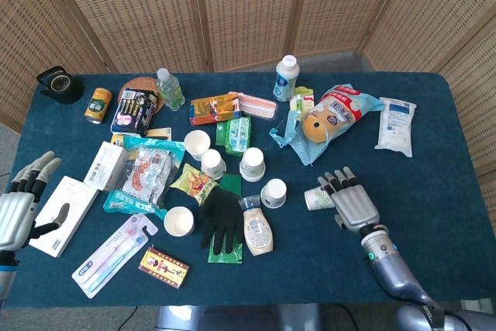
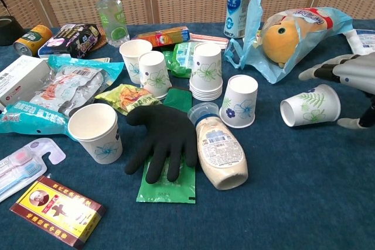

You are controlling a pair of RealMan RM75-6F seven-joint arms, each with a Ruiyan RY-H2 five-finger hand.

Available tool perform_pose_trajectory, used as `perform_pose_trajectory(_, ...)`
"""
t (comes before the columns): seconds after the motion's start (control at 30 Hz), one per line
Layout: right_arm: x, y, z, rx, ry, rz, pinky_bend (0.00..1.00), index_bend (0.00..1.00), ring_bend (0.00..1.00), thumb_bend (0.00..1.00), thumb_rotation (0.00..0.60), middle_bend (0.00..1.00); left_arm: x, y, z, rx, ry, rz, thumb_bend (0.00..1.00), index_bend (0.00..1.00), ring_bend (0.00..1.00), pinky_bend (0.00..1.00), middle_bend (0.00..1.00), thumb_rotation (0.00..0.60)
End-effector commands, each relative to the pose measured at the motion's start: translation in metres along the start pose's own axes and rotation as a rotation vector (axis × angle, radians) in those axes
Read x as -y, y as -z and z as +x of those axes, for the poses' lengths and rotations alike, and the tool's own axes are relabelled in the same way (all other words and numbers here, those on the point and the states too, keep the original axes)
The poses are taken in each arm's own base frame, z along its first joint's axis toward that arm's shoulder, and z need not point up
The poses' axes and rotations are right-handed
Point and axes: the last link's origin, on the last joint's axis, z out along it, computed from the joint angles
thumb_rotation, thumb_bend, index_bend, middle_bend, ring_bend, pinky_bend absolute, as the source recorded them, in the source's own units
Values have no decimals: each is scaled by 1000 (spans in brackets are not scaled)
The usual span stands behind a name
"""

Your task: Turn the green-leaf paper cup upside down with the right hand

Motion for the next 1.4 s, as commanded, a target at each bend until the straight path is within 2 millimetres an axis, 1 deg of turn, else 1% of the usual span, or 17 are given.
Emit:
perform_pose_trajectory(0.03,9,-1,1,7,7,-17,0,38,0,371,600,0,0,0,-1,2,2,-2,458,39,26,100,49,600)
perform_pose_trajectory(0.33,24,-4,1,38,39,-31,0,32,0,371,600,0,4,-2,-4,10,10,1,458,39,26,100,49,600)
perform_pose_trajectory(0.57,28,-12,-2,56,46,-48,0,41,0,372,600,0,9,-1,-3,7,14,9,458,39,26,100,49,600)
perform_pose_trajectory(0.67,29,-15,-1,49,42,-53,0,80,0,374,600,0,10,0,-2,5,16,11,457,39,26,100,48,600)
perform_pose_trajectory(0.87,32,-20,-2,34,28,-70,0,234,0,386,600,0,12,1,-3,5,20,13,457,38,26,100,49,600)
perform_pose_trajectory(1.07,40,-23,-2,27,34,-85,0,275,0,392,600,0,12,1,-4,5,23,12,458,39,26,100,48,600)
perform_pose_trajectory(1.1,40,-24,-2,24,35,-86,0,298,0,395,600,0,12,1,-4,5,23,13,458,39,26,100,48,600)
perform_pose_trajectory(1.27,40,-27,-1,5,5,-97,0,394,0,415,600,25,14,1,-4,5,27,20,457,39,26,100,48,600)
perform_pose_trajectory(1.4,36,-28,2,-4,-48,-98,0,403,0,412,600,35,15,1,-4,8,28,23,458,39,26,100,47,600)
